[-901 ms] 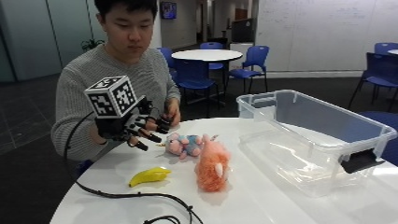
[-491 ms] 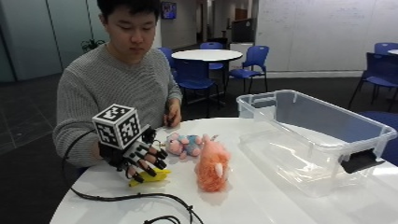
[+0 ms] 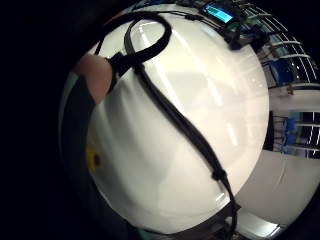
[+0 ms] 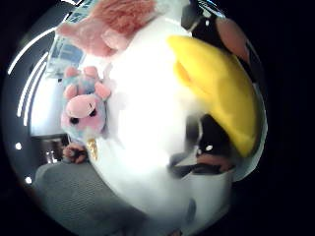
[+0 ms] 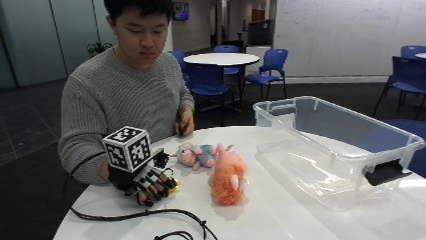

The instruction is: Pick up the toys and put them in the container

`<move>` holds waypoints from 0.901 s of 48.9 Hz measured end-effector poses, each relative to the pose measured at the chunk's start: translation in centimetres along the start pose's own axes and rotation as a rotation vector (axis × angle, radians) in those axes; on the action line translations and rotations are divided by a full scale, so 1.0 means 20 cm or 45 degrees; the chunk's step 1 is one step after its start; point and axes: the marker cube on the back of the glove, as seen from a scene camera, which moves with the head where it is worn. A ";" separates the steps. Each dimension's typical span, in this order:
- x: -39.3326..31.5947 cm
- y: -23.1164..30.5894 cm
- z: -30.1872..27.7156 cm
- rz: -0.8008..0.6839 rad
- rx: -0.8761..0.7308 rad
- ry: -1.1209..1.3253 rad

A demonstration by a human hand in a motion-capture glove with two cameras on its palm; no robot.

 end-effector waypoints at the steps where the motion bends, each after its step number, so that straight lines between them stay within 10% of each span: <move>1: 0.00 0.00 -0.01 -0.004 0.030 0.004; 20: -0.08 -0.02 -0.18 -0.099 0.173 -0.216; 34: -0.28 -0.34 -1.14 -0.302 0.597 -0.274; 44: -0.58 -0.71 -1.29 -0.375 0.550 -0.471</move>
